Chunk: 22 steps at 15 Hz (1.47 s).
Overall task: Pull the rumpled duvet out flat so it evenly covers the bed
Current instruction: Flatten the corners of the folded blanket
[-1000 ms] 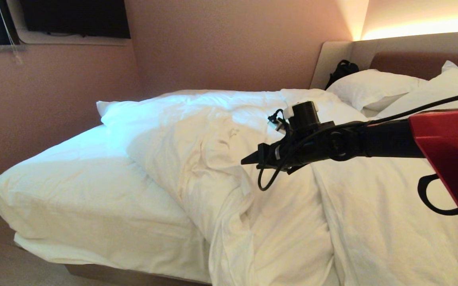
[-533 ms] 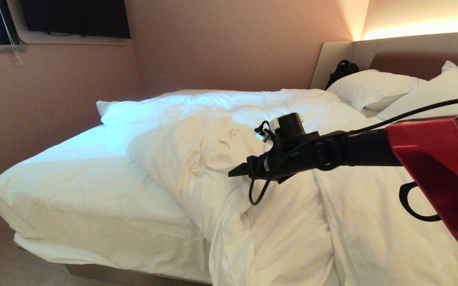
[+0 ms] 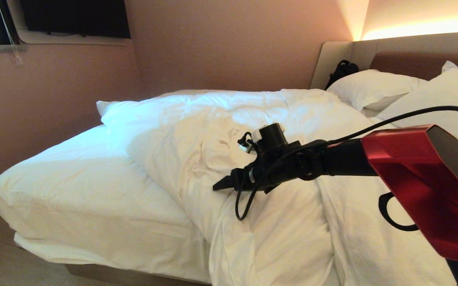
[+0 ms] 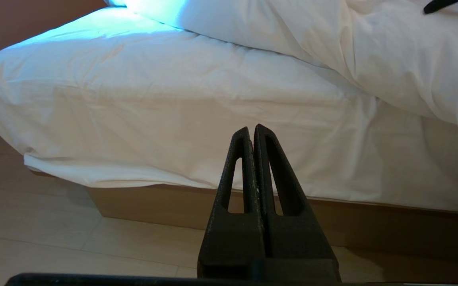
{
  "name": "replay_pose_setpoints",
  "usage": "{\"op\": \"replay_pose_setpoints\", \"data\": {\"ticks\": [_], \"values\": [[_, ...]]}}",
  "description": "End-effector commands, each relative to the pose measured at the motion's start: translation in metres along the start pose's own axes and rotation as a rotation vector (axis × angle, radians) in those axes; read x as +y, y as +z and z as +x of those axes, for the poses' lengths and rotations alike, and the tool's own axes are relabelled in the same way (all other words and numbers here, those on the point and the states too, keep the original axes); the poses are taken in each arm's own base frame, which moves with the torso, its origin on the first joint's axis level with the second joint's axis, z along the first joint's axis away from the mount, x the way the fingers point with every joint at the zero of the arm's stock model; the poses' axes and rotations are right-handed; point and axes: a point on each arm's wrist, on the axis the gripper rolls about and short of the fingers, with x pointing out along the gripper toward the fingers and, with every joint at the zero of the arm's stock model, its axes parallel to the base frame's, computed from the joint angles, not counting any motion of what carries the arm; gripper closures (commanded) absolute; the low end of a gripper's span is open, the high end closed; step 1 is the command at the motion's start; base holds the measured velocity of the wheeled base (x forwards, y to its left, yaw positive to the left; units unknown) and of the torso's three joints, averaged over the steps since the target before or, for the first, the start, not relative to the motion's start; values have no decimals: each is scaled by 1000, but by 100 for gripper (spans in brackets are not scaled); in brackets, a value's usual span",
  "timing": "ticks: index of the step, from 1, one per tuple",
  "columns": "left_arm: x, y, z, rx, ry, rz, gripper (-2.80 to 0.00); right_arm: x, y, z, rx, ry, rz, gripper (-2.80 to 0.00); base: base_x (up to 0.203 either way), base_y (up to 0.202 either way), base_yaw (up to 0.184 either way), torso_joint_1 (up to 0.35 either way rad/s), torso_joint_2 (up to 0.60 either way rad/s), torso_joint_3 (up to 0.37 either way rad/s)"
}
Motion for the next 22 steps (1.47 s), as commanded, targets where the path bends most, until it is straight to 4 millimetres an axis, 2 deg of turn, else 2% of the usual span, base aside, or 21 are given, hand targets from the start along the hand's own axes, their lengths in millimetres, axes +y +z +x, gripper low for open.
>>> {"op": "replay_pose_setpoints", "data": {"ticks": [1, 5, 6, 10, 15, 18, 22], "values": [[0, 0, 0, 0, -1, 0, 0, 5, -6, 9, 29, 9, -1, -280, 0, 0, 0, 0, 0, 0], [0, 0, 0, 0, 0, 0, 0, 7, -7, 10, 32, 10, -2, -280, 0, 0, 0, 0, 0, 0], [0, 0, 0, 0, -1, 0, 0, 8, -6, 8, 26, 6, -5, 0, 0, 0, 0, 0, 0, 0], [0, 0, 0, 0, 0, 0, 0, 16, -5, 5, 5, -24, -19, 0, 0, 0, 0, 0, 0, 0], [0, 0, 0, 0, 0, 0, 0, 30, 3, -12, -32, -9, -37, 0, 0, 0, 0, 0, 0, 0], [0, 0, 0, 0, -1, 0, 0, 52, 6, -28, -58, 16, -63, 0, 0, 0, 0, 0, 0, 0], [0, 0, 0, 0, -1, 0, 0, 94, -9, -38, -39, 60, -112, 0, 0, 0, 0, 0, 0, 0]]}}
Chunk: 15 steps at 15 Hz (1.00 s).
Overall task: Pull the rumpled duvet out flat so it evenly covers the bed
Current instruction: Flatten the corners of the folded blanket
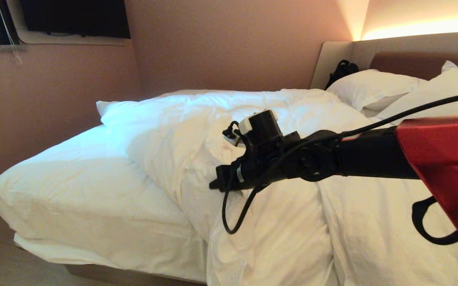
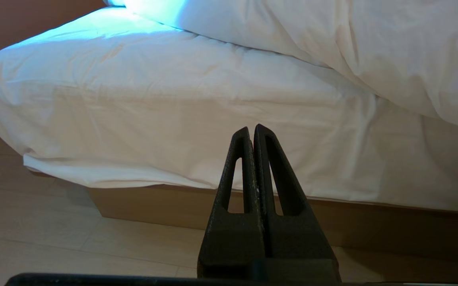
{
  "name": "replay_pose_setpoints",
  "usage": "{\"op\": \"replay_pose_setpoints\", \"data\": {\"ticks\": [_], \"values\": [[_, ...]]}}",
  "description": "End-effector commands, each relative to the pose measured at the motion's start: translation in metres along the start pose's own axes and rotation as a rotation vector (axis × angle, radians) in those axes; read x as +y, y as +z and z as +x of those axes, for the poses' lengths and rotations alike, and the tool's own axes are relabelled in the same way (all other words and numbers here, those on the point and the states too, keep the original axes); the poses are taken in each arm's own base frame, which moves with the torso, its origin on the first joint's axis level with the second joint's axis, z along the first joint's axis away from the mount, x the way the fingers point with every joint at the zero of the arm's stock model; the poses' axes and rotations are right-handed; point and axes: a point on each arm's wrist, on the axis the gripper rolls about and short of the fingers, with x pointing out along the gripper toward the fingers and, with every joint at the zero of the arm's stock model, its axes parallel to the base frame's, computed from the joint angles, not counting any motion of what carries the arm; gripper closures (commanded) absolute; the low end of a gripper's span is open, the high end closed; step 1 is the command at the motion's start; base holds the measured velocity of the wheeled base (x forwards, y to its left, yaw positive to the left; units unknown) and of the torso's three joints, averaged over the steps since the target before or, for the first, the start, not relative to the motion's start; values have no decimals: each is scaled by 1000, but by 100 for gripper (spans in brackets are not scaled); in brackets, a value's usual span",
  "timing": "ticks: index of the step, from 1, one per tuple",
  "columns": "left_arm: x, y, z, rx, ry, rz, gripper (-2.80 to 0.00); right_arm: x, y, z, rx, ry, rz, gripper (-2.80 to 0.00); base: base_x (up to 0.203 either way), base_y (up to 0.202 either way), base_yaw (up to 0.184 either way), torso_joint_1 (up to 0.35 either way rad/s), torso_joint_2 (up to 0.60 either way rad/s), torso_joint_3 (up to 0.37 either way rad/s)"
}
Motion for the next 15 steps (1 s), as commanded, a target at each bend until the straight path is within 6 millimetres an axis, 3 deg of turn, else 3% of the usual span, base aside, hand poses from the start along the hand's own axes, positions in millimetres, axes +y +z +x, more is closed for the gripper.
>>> {"op": "replay_pose_setpoints", "data": {"ticks": [1, 6, 15], "values": [[0, 0, 0, 0, 1, 0, 0, 29, -6, -9, 2, 26, -33, 0, 0, 0, 0, 0, 0, 0], [0, 0, 0, 0, 0, 0, 0, 69, -42, 9, 95, 43, -85, 0, 0, 0, 0, 0, 0, 0], [0, 0, 0, 0, 2, 0, 0, 105, -92, 27, 242, 91, -142, 0, 0, 0, 0, 0, 0, 0]]}}
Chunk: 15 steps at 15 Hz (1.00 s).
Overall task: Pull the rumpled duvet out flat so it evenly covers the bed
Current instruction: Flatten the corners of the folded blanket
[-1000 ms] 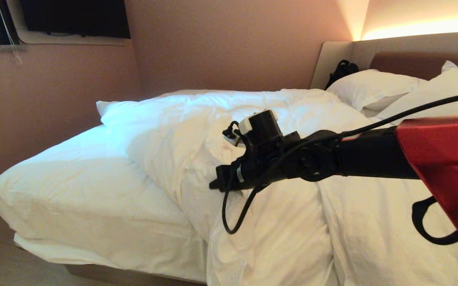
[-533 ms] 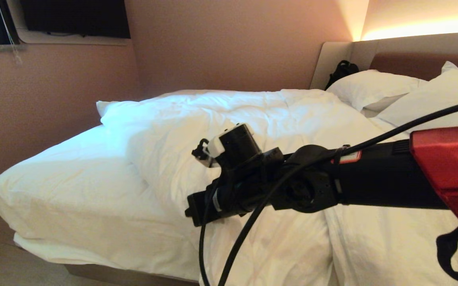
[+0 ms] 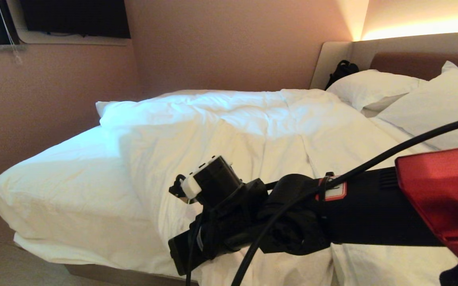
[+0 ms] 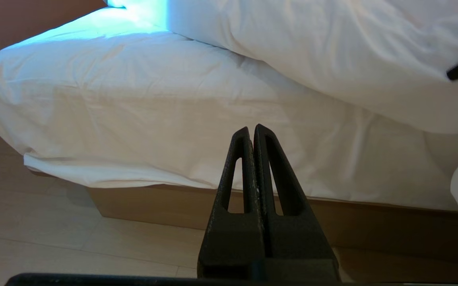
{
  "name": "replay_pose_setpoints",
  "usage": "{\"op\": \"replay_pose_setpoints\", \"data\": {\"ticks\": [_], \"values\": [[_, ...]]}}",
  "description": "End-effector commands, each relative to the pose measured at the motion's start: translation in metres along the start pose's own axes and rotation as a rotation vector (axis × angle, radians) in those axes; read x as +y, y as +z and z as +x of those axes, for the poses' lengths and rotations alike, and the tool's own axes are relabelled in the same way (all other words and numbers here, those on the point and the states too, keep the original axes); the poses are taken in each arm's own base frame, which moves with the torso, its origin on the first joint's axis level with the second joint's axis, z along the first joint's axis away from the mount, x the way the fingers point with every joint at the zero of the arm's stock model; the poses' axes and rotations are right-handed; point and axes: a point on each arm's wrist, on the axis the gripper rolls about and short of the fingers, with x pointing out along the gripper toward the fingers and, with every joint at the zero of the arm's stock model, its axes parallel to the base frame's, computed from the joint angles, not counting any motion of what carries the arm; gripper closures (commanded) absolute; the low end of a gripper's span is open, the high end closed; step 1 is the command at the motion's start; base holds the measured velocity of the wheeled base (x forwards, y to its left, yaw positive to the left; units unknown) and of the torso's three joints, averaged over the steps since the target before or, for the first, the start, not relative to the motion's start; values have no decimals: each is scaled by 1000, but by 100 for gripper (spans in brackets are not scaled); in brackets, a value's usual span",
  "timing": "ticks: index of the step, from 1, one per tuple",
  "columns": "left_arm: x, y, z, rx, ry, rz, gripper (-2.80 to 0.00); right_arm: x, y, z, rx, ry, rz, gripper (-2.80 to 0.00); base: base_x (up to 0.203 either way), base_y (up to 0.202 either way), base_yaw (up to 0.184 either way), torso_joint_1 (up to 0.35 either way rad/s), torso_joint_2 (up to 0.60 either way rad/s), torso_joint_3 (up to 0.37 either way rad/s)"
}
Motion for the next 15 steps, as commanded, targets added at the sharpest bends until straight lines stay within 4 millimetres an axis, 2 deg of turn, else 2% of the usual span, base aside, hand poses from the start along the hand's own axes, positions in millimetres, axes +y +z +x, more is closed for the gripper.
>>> {"op": "replay_pose_setpoints", "data": {"ticks": [1, 5, 11, 15], "values": [[0, 0, 0, 0, 0, 0, 0, 11, -11, 12, 41, 18, -16, 0, 0, 0, 0, 0, 0, 0], [0, 0, 0, -1, 1, 0, 0, 20, -22, 27, 80, 30, -33, 0, 0, 0, 0, 0, 0, 0], [0, 0, 0, 0, -1, 0, 0, 34, -31, 27, 103, 49, -59, 0, 0, 0, 0, 0, 0, 0], [0, 0, 0, 0, 2, 0, 0, 40, -41, 36, 133, 46, -78, 0, 0, 0, 0, 0, 0, 0]]}}
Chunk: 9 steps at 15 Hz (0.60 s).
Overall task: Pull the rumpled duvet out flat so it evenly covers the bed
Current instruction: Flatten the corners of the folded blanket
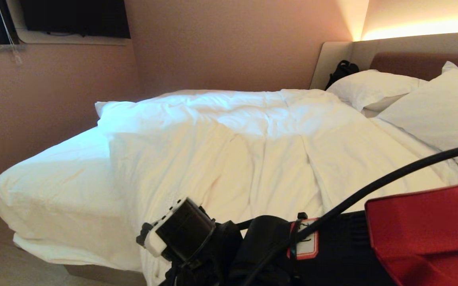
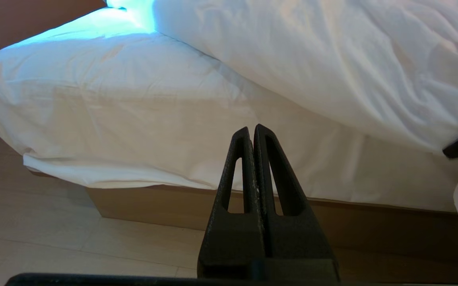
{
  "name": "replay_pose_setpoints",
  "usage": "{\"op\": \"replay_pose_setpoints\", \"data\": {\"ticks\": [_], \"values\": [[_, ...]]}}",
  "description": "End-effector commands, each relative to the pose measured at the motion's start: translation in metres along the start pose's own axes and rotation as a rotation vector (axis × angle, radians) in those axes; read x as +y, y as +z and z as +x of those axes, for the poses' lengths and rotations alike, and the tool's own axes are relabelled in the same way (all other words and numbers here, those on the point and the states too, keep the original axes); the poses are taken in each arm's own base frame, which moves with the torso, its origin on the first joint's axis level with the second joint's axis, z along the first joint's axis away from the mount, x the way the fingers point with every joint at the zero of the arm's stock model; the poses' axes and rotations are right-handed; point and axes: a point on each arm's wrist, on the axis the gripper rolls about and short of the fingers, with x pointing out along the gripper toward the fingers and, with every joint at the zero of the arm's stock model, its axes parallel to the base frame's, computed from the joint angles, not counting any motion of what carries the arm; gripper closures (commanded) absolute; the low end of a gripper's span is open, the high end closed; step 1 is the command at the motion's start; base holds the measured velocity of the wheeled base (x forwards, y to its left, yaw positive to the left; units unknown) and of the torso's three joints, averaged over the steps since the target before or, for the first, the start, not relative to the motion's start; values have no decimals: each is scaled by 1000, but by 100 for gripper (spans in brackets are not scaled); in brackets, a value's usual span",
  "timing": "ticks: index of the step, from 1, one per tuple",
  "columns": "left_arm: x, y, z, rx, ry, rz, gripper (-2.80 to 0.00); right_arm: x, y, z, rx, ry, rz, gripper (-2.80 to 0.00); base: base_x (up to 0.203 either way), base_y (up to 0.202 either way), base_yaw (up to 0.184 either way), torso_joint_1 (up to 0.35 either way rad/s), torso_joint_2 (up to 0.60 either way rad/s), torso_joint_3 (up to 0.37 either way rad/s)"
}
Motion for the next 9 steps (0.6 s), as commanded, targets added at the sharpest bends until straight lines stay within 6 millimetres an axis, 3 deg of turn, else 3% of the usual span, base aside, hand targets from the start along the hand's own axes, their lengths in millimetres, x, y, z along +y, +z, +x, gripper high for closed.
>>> {"op": "replay_pose_setpoints", "data": {"ticks": [1, 2, 6, 9], "values": [[0, 0, 0, 0, 1, 0, 0, -1, -4, 7, 21, -4, 1, 0, 0, 0, 0, 0, 0, 0], [0, 0, 0, 0, 1, 0, 0, -1, -4, 7, 18, -11, 1, -280, 0, 0, 0, 0, 0, 0], [0, 0, 0, 0, 2, 0, 0, -4, 4, -4, -27, -42, 8, -280, 0, 0, 0, 0, 0, 0], [0, 0, 0, -1, 0, 0, 0, -37, 24, -39, -140, -178, 74, -280, 0, 0, 0, 0, 0, 0]]}}
